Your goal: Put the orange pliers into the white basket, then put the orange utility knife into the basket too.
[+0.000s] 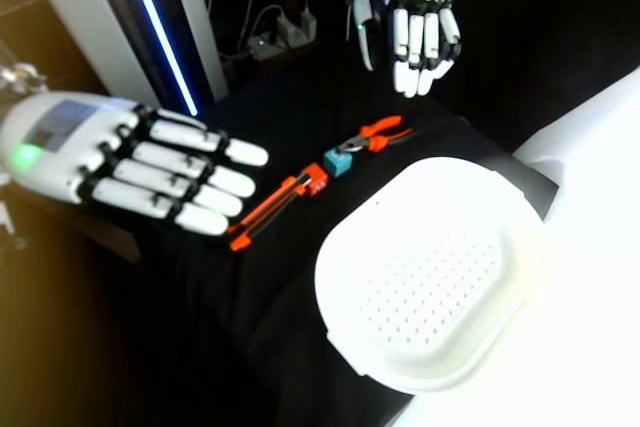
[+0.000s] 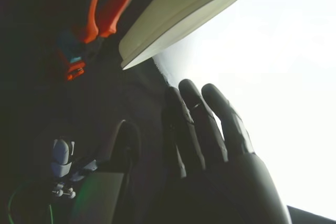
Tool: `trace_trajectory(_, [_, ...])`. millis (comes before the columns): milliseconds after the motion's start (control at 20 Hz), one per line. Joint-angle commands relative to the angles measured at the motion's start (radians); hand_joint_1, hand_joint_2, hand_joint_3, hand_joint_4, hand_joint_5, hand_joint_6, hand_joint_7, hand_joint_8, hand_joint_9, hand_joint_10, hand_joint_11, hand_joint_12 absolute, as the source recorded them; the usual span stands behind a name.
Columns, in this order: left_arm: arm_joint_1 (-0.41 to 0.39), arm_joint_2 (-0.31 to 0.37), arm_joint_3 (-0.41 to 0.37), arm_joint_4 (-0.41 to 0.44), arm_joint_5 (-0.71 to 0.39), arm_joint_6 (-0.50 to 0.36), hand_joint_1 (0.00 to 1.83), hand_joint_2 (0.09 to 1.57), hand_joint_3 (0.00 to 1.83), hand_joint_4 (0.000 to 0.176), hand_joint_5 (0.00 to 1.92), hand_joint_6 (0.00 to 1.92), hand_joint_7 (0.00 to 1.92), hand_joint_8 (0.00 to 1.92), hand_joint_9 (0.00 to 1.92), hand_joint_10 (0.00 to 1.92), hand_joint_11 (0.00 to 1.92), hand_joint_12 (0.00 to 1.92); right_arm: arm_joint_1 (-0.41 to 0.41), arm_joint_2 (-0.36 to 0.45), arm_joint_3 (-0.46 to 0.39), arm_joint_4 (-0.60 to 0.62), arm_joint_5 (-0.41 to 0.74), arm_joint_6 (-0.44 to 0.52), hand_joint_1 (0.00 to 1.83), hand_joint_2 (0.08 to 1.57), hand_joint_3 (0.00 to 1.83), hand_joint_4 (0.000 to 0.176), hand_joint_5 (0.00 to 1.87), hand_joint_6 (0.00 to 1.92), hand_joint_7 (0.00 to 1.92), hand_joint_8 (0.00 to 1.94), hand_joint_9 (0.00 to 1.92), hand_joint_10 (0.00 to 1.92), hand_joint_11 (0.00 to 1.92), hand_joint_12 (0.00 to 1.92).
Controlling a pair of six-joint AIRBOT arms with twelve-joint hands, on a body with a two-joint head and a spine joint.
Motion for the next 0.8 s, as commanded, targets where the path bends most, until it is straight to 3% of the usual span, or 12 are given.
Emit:
trace_trajectory(0, [-0.005, 0.012, -0.006, 0.024, -0.146, -0.002, 0.0, 1.18, 0.02, 0.143, 0.0, 0.0, 0.0, 0.0, 0.0, 0.0, 0.0, 0.0, 0.006, -0.012, 0.003, -0.002, 0.122, -0.001, 0.11, 1.12, 0.01, 0.043, 0.0, 0.0, 0.0, 0.0, 0.0, 0.0, 0.0, 0.0])
trace_trajectory(100, [0.001, 0.016, -0.009, 0.028, -0.159, -0.002, 0.0, 1.19, 0.02, 0.08, 0.0, 0.0, 0.0, 0.0, 0.0, 0.0, 0.0, 0.0, 0.006, -0.041, 0.016, 0.001, 0.118, -0.001, 0.09, 1.12, 0.01, 0.037, 0.0, 0.0, 0.0, 0.0, 0.0, 0.0, 0.0, 0.0])
trace_trajectory(250, [0.008, -0.009, -0.006, 0.013, -0.108, -0.002, 0.0, 1.18, 0.01, 0.079, 0.0, 0.0, 0.0, 0.0, 0.0, 0.0, 0.0, 0.0, 0.006, -0.044, 0.014, 0.005, 0.117, -0.001, 0.12, 1.12, 0.01, 0.016, 0.0, 0.0, 0.0, 0.0, 0.0, 0.0, 0.0, 0.0])
trace_trajectory(300, [0.008, -0.025, 0.003, 0.004, -0.083, -0.003, 0.09, 1.17, 0.0, 0.052, 0.0, 0.0, 0.0, 0.0, 0.0, 0.0, 0.0, 0.0, 0.005, -0.045, 0.013, 0.005, 0.115, -0.001, 0.11, 1.12, 0.0, 0.022, 0.0, 0.0, 0.0, 0.0, 0.0, 0.0, 0.0, 0.0])
trace_trajectory(350, [0.007, -0.043, 0.016, -0.007, -0.047, -0.004, 0.1, 1.19, 0.01, 0.045, 0.0, 0.0, 0.0, 0.0, 0.0, 0.0, 0.01, 0.0, 0.002, -0.046, 0.013, 0.006, 0.112, -0.001, 0.11, 1.12, 0.01, 0.052, 0.0, 0.0, 0.0, 0.0, 0.0, 0.0, 0.0, 0.0])
trace_trajectory(400, [0.007, -0.058, 0.028, -0.013, -0.017, -0.014, 0.11, 1.21, 0.01, 0.064, 0.0, 0.0, 0.0, 0.0, 0.0, 0.0, 0.02, 0.01, 0.002, -0.049, 0.013, 0.006, 0.108, -0.001, 0.09, 1.13, 0.01, 0.067, 0.0, 0.0, 0.0, 0.0, 0.0, 0.0, 0.0, 0.0])
trace_trajectory(450, [0.004, -0.074, 0.042, -0.023, 0.015, -0.023, 0.15, 1.23, 0.02, 0.058, 0.0, 0.0, 0.01, 0.0, 0.02, 0.01, 0.02, 0.01, 0.002, -0.055, 0.014, 0.006, 0.106, -0.001, 0.09, 1.14, 0.01, 0.064, 0.0, 0.0, 0.0, 0.0, 0.0, 0.0, 0.0, 0.0])
trace_trajectory(500, [-0.002, -0.091, 0.057, -0.038, 0.043, -0.023, 0.23, 1.25, 0.01, 0.035, 0.0, 0.0, 0.07, 0.02, 0.08, 0.02, 0.0, 0.16, 0.002, -0.059, 0.014, 0.006, 0.105, -0.001, 0.12, 1.13, 0.01, 0.07, 0.0, 0.0, 0.0, 0.0, 0.0, 0.0, 0.0, 0.0])
trace_trajectory(600, [-0.014, -0.125, 0.09, -0.068, 0.105, -0.024, 0.31, 1.26, 0.0, 0.023, 0.0, 0.0, 0.13, 0.02, 0.12, 0.03, 0.0, 0.01, 0.0, -0.063, 0.015, 0.006, 0.099, -0.001, 0.17, 1.14, 0.01, 0.089, 0.0, 0.0, 0.0, 0.0, 0.0, 0.0, 0.0, 0.0])
trace_trajectory(700, [-0.026, -0.148, 0.113, -0.081, 0.152, -0.023, 0.29, 1.27, 0.01, 0.052, 0.0, 0.0, 0.11, 0.01, 0.09, 0.02, 0.0, 0.0, -0.003, -0.063, 0.014, 0.007, 0.095, -0.001, 0.14, 1.16, 0.01, 0.095, 0.0, 0.0, 0.0, 0.0, 0.0, 0.0, 0.0, 0.0])
trace_trajectory(750, [-0.036, -0.165, 0.13, -0.096, 0.184, -0.017, 0.32, 1.27, 0.0, 0.048, 0.0, 0.0, 0.12, 0.02, 0.09, 0.07, 0.0, 0.25, -0.005, -0.063, 0.014, 0.009, 0.094, -0.001, 0.13, 1.17, 0.01, 0.091, 0.0, 0.0, 0.0, 0.0, 0.0, 0.0, 0.0, 0.0])
